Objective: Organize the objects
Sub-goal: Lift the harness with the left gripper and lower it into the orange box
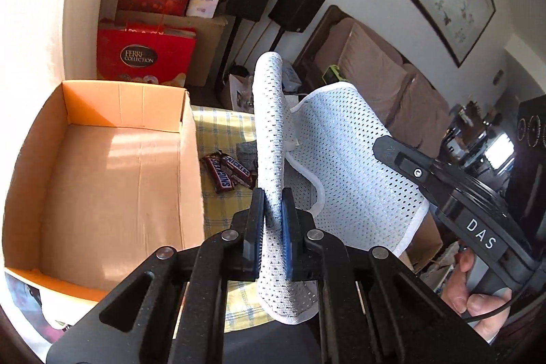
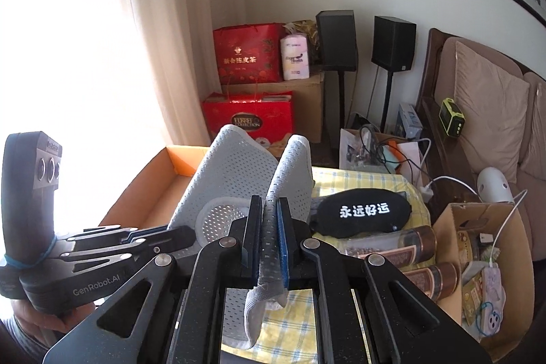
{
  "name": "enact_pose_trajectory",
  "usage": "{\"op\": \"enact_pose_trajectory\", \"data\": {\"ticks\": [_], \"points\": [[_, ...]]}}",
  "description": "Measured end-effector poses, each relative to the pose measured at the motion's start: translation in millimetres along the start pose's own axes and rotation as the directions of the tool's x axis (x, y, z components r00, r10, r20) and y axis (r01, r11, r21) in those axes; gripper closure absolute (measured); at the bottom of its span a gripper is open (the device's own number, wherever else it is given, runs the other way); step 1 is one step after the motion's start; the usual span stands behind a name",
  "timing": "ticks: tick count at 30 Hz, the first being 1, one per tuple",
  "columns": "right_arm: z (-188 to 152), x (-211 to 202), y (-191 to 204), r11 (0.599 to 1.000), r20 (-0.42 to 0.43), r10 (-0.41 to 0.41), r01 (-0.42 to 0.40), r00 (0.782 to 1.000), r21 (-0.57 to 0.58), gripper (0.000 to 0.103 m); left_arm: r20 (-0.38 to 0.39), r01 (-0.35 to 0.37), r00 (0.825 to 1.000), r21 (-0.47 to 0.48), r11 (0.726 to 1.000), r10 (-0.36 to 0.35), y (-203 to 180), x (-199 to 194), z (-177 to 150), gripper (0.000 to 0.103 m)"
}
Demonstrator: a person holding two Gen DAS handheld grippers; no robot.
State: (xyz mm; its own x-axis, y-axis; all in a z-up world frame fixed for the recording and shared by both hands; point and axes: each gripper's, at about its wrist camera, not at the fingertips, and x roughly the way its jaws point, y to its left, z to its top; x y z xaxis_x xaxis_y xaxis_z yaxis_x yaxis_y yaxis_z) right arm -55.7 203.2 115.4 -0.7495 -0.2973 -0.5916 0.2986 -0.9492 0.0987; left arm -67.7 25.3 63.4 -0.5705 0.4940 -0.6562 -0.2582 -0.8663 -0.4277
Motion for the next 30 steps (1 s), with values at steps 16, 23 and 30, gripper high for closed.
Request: {"op": "enact_pose_trajectory", "data": {"ticks": [16, 23, 30], "points": [[27.5, 118.1, 56.1, 0.989, -0.069, 0.148, -0.148, 0.987, 0.007, 0.096, -0.003, -0.283, 0.959, -0.054, 0.957, 0.284, 108.7, 8.8, 39.1, 0.095], [13.6, 180.3, 61.2, 0.989, -0.168, 0.144, -0.137, 0.975, 0.055, 0.096, -0.112, -0.361, 0.93, -0.085, 0.929, 0.351, 158.4, 53.4, 41.1, 0.095], [-3.6, 214.8, 57.5, 0.994, -0.247, 0.106, -0.093, 0.963, 0.064, 0.095, -0.172, -0.401, 0.906, -0.067, 0.914, 0.386, 174.2, 83.5, 30.2, 0.095]]}}
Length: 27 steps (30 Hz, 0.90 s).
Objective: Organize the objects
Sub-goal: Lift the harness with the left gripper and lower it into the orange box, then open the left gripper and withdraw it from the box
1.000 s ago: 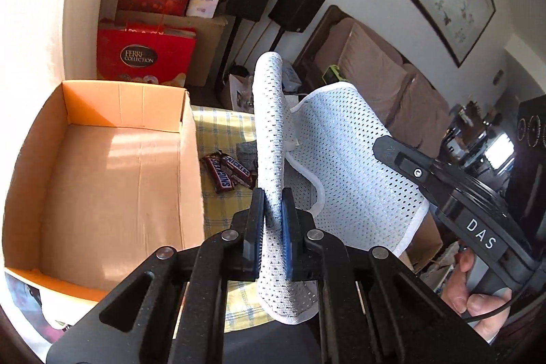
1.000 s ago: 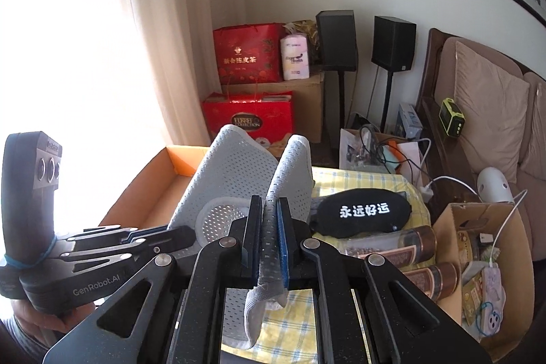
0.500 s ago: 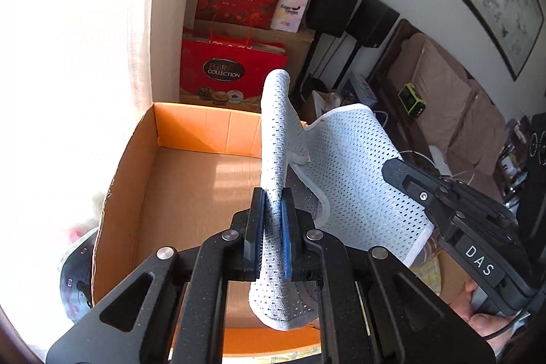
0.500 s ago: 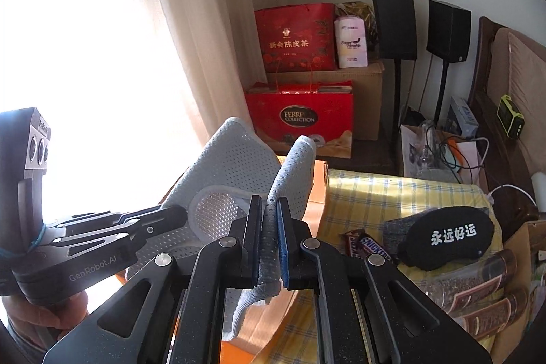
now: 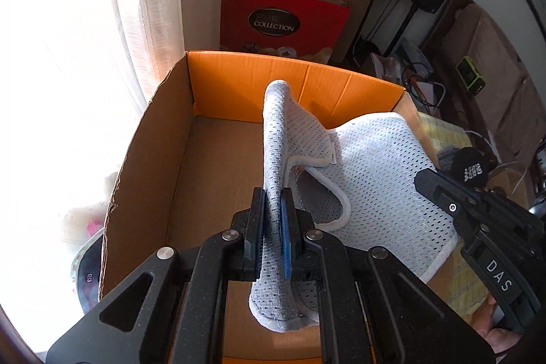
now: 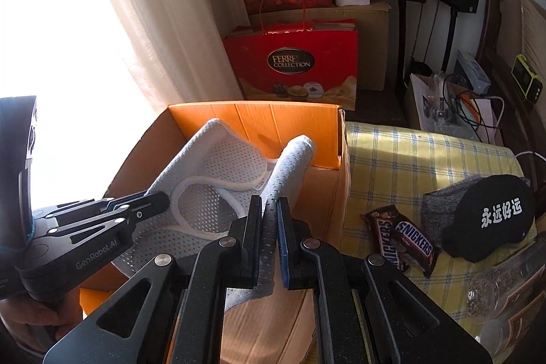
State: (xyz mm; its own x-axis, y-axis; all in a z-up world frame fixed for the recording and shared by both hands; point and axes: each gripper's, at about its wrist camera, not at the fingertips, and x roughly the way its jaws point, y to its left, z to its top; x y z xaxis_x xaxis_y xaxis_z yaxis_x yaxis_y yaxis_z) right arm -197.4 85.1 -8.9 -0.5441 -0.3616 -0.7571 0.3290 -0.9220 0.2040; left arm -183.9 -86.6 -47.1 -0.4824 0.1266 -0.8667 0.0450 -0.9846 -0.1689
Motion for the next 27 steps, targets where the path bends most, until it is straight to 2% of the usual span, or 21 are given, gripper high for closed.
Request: {"op": "enact_pose_trajectory", "data": {"ticks": [3, 6, 8, 11, 13, 14, 15, 19, 22, 26, 27], "points": [[-3.0, 7.6, -4.6, 0.999, -0.018, -0.042, 0.042, 0.999, 0.0, 0.091, -0.028, -0.001, 1.0, 0.007, 1.0, 0.001, -0.9, 10.8, -1.3, 0.094], [-5.3, 10.7, -7.8, 0.997, -0.026, -0.078, 0.078, 0.997, -0.008, 0.078, -0.049, -0.034, 0.998, 0.033, 0.999, 0.035, -5.8, 18.4, -2.5, 0.092], [-5.4, 6.9, -8.8, 0.998, -0.018, -0.065, 0.065, 0.998, -0.011, 0.071, -0.085, -0.034, 0.996, 0.045, 0.998, 0.037, -8.4, 24.6, -3.0, 0.09], [-2.4, -3.7, -11.8, 0.999, 0.003, -0.049, 0.049, 0.999, 0.003, 0.068, -0.112, -0.087, 0.989, 0.049, 0.995, 0.092, -8.5, 29.1, -2.6, 0.086], [0.7, -15.7, -12.7, 0.999, 0.02, -0.038, 0.038, 0.999, 0.006, 0.066, -0.11, -0.094, 0.989, 0.032, 0.995, 0.097, -4.7, 24.7, -4.1, 0.076], [2.1, -23.5, -12.6, 0.999, 0.033, -0.032, 0.032, 0.999, 0.005, 0.063, -0.107, -0.098, 0.989, 0.025, 0.995, 0.1, -2.7, 22.0, -5.4, 0.064], [2.7, -31.1, -12.9, 0.999, 0.047, -0.035, 0.035, 0.998, 0.0, 0.057, -0.101, -0.104, 0.989, 0.02, 0.994, 0.106, -1.2, 18.9, -7.0, 0.056], [3.5, -60.0, -16.5, 0.997, 0.085, -0.07, 0.072, 0.994, -0.023, 0.046, -0.067, -0.106, 0.992, 0.032, 0.994, 0.108, -1.6, 1.6, -14.4, 0.054], [0.5, -80.4, -25.9, 0.995, 0.105, -0.099, 0.102, 0.99, -0.02, 0.038, -0.001, -0.065, 0.998, 0.06, 0.996, 0.065, -10.1, -21.4, -19.5, 0.047], [-7.8, -101.8, -39.3, 0.988, 0.121, -0.148, 0.151, 0.982, -0.014, 0.028, 0.106, -0.071, 0.993, 0.141, 0.988, 0.056, -33.6, -53.2, -23.4, 0.043], [-9.7, -105.9, -42.2, 0.987, 0.124, -0.16, 0.162, 0.979, -0.011, 0.026, 0.124, -0.066, 0.991, 0.155, 0.986, 0.047, -38.7, -60.0, -24.6, 0.036]]}}
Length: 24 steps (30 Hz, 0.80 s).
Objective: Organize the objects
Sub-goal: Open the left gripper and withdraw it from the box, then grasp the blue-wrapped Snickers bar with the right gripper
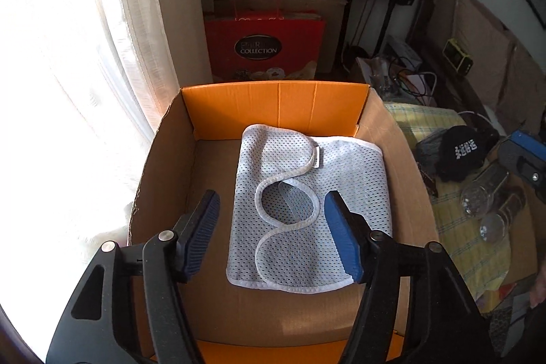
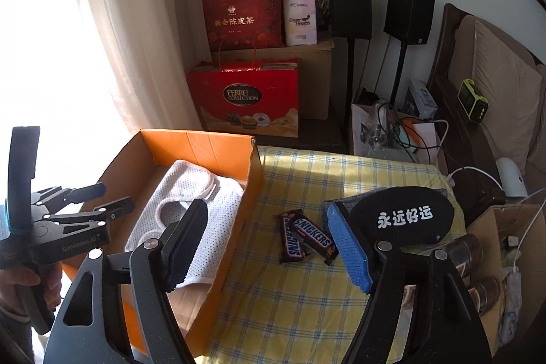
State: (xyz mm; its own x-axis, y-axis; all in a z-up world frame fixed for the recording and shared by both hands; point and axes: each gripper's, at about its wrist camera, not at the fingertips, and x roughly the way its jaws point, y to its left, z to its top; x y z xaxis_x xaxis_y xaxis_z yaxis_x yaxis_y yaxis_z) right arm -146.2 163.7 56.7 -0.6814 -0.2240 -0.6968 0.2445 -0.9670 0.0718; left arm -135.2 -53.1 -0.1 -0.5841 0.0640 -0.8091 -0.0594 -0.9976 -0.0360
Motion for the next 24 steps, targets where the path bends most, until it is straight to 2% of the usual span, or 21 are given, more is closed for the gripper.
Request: {"op": "enact_pose_trajectory", "data": {"ticks": [2, 3, 5, 8, 12, 15, 24], "points": [[-3.5, -6.5, -6.6, 1.0, 0.003, -0.017, 0.017, 1.0, 0.001, 0.023, 0.032, 0.027, 0.999, 0.022, 0.999, -0.028, -8.7, -11.7, 4.6, 0.021], [-5.1, -9.1, -9.9, 1.0, 0.004, -0.024, 0.024, 1.0, 0.002, 0.023, 0.047, 0.037, 0.998, 0.033, 0.999, -0.038, -13.8, -16.8, 5.2, 0.018], [-7.9, -12.3, -15.6, 0.999, 0.003, -0.035, 0.035, 0.999, 0.004, 0.023, 0.062, 0.045, 0.997, 0.049, 0.998, -0.048, -23.9, -21.9, 8.7, 0.017], [-12.5, -15.7, -24.1, 0.999, -0.001, -0.046, 0.046, 0.999, 0.013, 0.023, 0.067, 0.101, 0.992, 0.04, 0.994, -0.104, -34.4, -27.2, 9.3, 0.014], [-17.8, -20.9, -35.2, 0.998, 0.001, -0.056, 0.056, 0.998, 0.021, 0.023, 0.106, 0.115, 0.987, 0.081, 0.99, -0.123, -50.9, -35.7, 11.0, 0.001], [-19.9, -21.7, -41.5, 0.998, -0.004, -0.059, 0.06, 0.998, 0.025, 0.023, 0.102, 0.152, 0.982, 0.076, 0.985, -0.16, -58.7, -38.7, 14.1, 0.0], [-22.9, 13.8, -55.5, 0.999, -0.068, -0.047, 0.049, 0.997, 0.022, 0.023, 0.106, 0.162, 0.98, 0.071, 0.984, -0.168, -74.6, -40.2, 23.2, 0.0]]}}
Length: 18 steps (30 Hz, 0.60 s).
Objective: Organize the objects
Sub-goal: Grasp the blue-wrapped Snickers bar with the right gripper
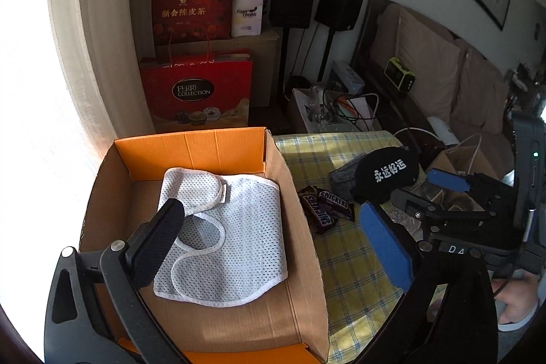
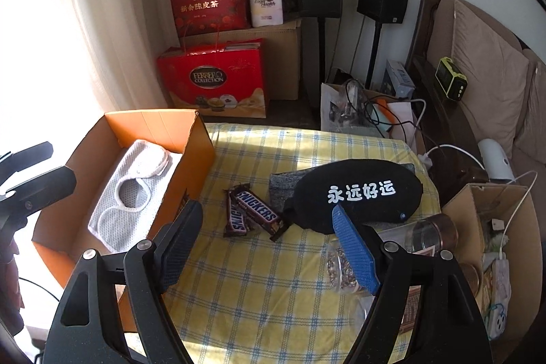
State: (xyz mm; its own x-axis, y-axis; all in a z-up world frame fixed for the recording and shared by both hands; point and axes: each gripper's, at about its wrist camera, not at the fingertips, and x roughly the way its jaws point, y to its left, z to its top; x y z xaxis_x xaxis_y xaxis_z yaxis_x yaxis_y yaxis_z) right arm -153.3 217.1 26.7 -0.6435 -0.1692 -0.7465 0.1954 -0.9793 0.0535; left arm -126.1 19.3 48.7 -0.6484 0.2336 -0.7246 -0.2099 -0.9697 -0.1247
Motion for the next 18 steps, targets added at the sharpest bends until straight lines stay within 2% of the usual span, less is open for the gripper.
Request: {"op": "enact_pose_trajectory", "data": {"ticks": [4, 6, 9, 12, 15, 18], "points": [[0.3, 30.0, 2.9, 0.999, -0.041, 0.025, -0.026, 0.999, -0.031, 0.029, -0.018, 0.0, 1.0, 0.024, 1.0, 0.001, -6.2, 3.8, 2.9, 0.002], [-0.3, 46.6, 6.4, 0.998, -0.066, 0.032, -0.036, 0.997, -0.057, 0.044, -0.025, 0.008, 1.0, 0.024, 1.0, -0.007, -8.3, 5.6, 3.2, 0.009], [-1.5, 72.1, 9.6, 0.996, -0.109, 0.038, -0.046, 0.993, -0.079, 0.058, -0.039, 0.023, 0.999, 0.013, 1.0, -0.023, -9.9, 10.5, 4.3, 0.009], [-0.2, 93.3, 7.5, 0.996, -0.147, 0.058, -0.066, 0.987, -0.057, 0.063, -0.049, 0.028, 0.998, 0.016, 0.999, -0.027, -11.7, 15.8, 7.0, 0.009], [2.1, 105.0, 5.9, 0.993, -0.153, 0.101, -0.108, 0.983, -0.037, 0.063, -0.051, 0.042, 0.998, 0.0, 0.999, -0.042, -10.1, 19.2, 10.6, 0.009], [4.4, 115.5, 8.4, 0.993, -0.164, 0.104, -0.113, 0.981, -0.044, 0.063, -0.052, 0.056, 0.997, -0.027, 0.998, -0.057, -4.6, 21.8, 13.1, 0.009]]}}
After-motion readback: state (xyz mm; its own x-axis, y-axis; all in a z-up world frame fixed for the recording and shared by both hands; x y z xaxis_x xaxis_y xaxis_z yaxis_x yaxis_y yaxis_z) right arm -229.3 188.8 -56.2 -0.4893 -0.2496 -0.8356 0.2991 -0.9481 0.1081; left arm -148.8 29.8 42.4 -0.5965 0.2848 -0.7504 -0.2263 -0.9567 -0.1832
